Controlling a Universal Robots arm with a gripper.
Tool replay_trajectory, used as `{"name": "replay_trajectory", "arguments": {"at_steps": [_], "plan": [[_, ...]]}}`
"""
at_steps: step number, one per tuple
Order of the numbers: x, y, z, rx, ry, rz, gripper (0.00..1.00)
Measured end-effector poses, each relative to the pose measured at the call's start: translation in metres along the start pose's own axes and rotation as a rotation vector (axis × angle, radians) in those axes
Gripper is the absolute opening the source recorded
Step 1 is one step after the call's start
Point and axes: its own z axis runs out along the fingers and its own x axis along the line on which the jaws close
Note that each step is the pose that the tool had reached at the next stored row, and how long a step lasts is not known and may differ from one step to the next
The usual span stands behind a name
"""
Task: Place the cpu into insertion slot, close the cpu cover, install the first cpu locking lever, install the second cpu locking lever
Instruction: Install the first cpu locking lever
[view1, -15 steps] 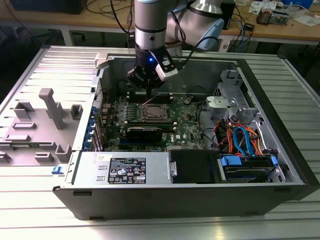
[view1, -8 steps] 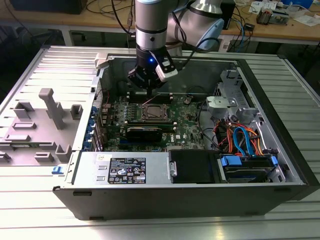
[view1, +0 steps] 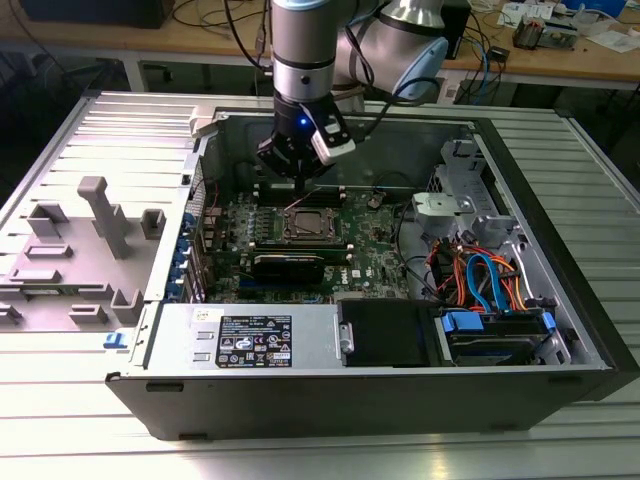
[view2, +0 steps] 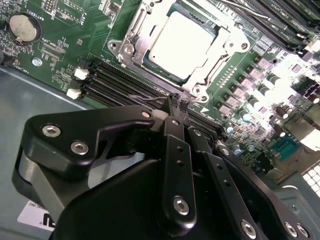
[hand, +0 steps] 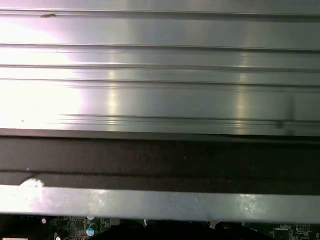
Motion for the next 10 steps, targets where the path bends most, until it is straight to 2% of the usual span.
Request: {"name": "replay_trajectory", "arguments": {"at_steps": [2, 10], "plan": [[-0.006, 0.0021, 0.0018, 0.0, 0.0, 0.0, 0.11], [-0.0118, 0.0029, 0.004, 0.0001, 0.0001, 0.0, 0.11]]}}
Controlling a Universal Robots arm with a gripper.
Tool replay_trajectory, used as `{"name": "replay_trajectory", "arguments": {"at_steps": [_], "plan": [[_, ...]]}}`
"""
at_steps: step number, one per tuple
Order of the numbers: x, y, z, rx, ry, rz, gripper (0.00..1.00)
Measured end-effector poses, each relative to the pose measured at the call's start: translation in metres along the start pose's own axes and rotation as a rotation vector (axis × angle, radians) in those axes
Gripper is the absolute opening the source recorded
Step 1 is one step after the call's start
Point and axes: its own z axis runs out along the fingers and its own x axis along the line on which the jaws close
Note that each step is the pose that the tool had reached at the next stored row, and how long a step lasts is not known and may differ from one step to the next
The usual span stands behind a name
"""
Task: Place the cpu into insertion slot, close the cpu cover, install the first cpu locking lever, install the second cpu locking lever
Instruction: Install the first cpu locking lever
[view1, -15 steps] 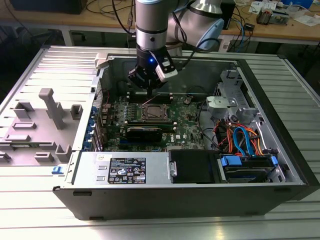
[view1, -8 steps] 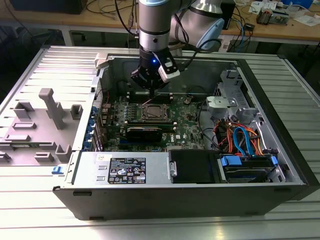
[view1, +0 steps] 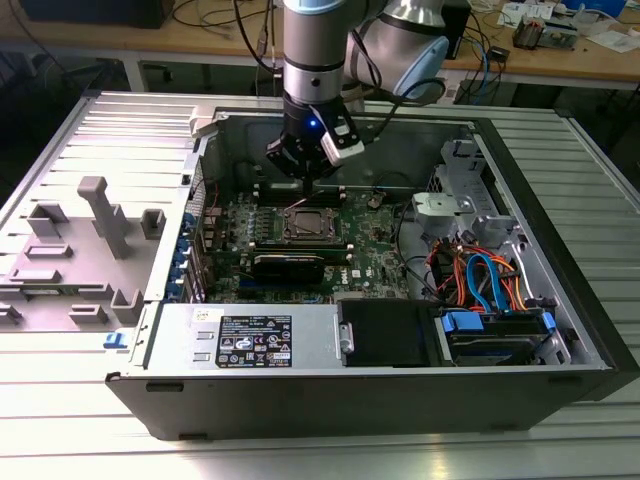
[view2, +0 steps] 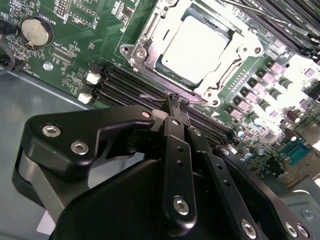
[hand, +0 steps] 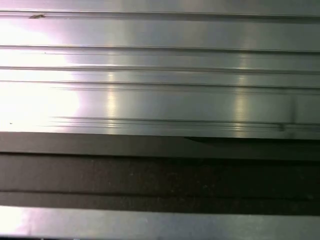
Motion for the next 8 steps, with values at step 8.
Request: {"name": "replay_trajectory", "arguments": {"at_steps": [8], "plan": [[-0.0057, -0.0001, 0.0036, -0.0001, -0.0001, 0.0, 0.11]]}}
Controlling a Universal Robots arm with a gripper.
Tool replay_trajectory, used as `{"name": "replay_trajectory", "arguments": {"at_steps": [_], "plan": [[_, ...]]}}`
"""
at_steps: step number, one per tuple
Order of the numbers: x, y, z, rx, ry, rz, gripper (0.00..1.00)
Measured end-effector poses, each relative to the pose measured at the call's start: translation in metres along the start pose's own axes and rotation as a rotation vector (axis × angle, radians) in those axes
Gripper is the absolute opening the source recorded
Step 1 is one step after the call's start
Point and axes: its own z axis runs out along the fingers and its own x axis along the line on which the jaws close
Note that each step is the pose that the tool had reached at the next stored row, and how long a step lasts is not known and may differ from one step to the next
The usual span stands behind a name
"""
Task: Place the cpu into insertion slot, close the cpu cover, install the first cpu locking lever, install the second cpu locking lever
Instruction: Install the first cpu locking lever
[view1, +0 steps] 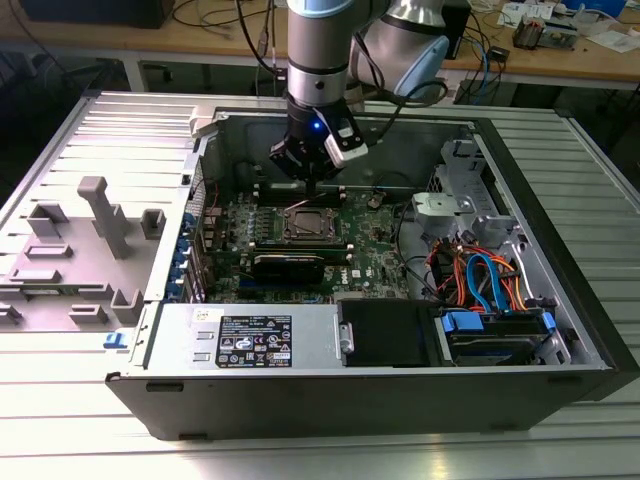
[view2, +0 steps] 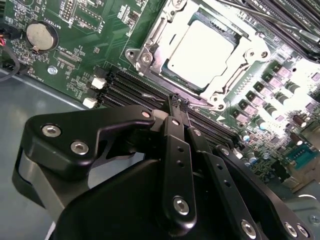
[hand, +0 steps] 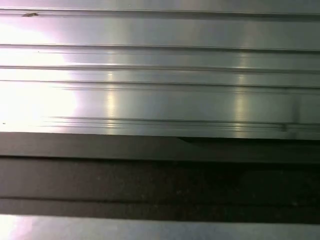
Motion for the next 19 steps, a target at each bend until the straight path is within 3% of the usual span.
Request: {"name": "replay_trajectory", "arguments": {"at_steps": [19], "plan": [[-0.0115, -0.0003, 0.0107, 0.0001, -0.0008, 0.0, 0.11]]}}
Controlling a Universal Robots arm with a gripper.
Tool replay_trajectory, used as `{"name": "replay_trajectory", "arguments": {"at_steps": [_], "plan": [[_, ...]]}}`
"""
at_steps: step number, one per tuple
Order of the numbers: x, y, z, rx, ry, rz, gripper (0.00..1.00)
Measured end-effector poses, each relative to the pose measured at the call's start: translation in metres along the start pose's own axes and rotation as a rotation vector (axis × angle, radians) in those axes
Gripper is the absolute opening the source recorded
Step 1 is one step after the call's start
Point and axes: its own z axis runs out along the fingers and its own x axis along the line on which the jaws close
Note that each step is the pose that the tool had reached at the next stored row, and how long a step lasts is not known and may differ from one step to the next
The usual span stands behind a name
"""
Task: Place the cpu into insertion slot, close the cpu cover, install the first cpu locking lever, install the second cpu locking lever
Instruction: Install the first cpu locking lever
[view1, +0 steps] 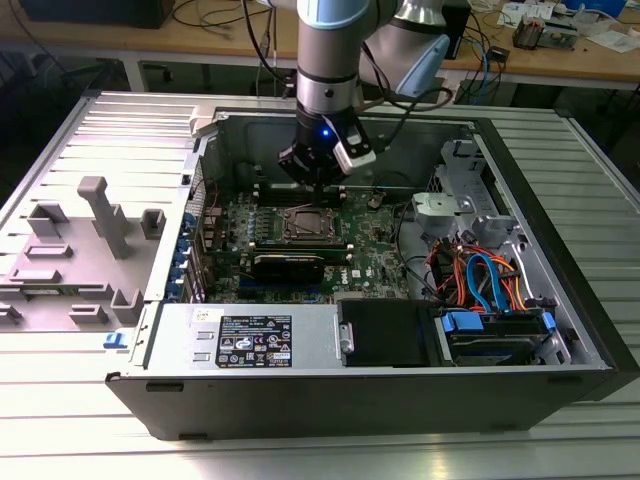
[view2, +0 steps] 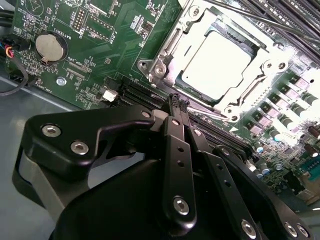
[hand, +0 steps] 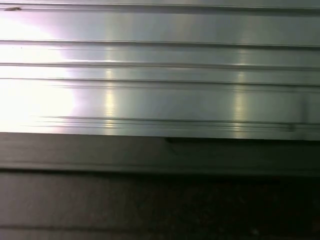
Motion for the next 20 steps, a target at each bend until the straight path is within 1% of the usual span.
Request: {"name": "replay_trajectory", "arguments": {"at_steps": [11, 16, 20], "plan": [[-0.0027, 0.0002, 0.0081, 0.0, -0.0016, 0.0, 0.11], [-0.0027, 0.0002, 0.0084, 0.0, -0.0017, -0.001, 0.11], [-0.0028, 0.0002, 0.0084, -0.0001, -0.0017, -0.02, 0.11]]}}
